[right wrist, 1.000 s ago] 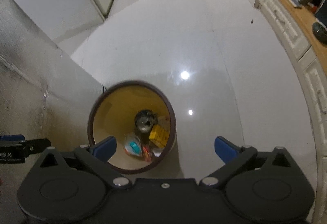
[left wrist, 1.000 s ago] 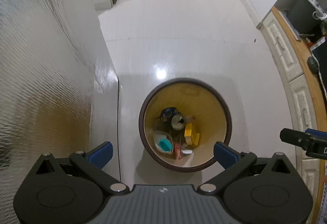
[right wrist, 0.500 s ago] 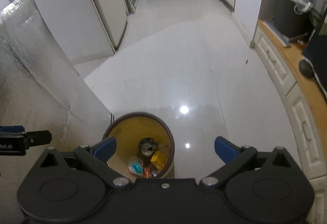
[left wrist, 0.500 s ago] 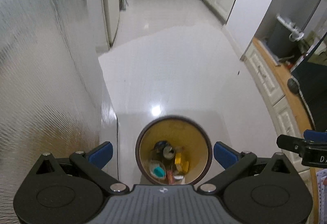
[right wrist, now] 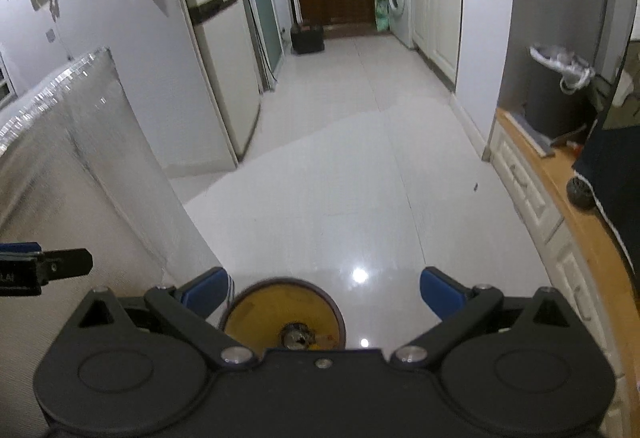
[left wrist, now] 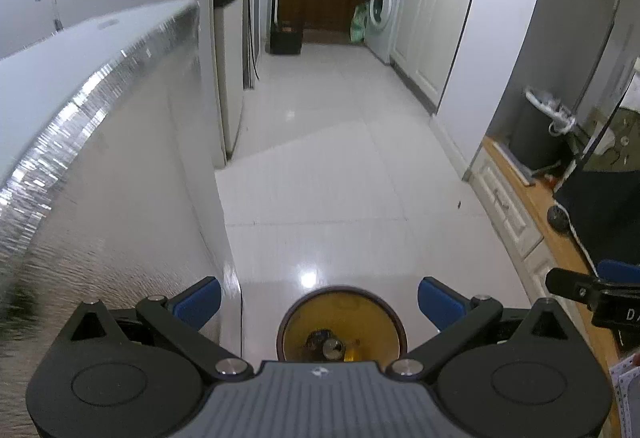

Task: Collect trash
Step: 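Raise both open tools from the bucket and return them over the table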

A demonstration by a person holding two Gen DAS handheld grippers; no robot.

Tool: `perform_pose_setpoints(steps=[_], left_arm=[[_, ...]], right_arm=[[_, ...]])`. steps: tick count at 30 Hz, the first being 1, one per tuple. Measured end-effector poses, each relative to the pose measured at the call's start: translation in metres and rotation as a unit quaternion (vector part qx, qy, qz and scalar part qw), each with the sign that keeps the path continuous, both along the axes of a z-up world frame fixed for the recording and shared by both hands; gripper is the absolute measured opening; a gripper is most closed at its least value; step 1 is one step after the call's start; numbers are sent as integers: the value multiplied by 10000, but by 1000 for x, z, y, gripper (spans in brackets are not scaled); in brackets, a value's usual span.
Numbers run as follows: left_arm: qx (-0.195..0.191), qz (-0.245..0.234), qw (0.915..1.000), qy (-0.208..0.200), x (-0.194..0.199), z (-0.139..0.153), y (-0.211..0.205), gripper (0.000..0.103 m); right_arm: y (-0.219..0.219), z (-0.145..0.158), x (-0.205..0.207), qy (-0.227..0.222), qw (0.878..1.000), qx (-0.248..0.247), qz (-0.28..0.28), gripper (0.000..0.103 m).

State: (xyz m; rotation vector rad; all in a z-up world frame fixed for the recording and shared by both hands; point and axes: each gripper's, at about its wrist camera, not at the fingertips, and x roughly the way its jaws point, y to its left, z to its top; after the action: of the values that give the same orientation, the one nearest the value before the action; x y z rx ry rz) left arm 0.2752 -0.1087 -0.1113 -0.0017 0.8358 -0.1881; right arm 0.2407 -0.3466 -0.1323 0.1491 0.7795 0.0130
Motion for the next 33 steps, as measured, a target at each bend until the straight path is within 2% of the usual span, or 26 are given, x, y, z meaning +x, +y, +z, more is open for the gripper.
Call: perform_pose_setpoints(steps=[8,19,25,33], left_arm=[[-130,-72,9979,-626,-25,40,6,103],[-62,-46,9910,-1339,-53,100,18,103],[94,66,9865,-1635,-64,132,43,103],[262,321,9819,-1846,-62,161,93,103]], right_arm=[[8,36,-17,-587,9981,-157,81,103],[29,97,-38,-1242,9912,-304,353,103],[44,127,-40,-1539,9864,-194,543,103],[84,162,-29,-1856,9790,-81,834,103]])
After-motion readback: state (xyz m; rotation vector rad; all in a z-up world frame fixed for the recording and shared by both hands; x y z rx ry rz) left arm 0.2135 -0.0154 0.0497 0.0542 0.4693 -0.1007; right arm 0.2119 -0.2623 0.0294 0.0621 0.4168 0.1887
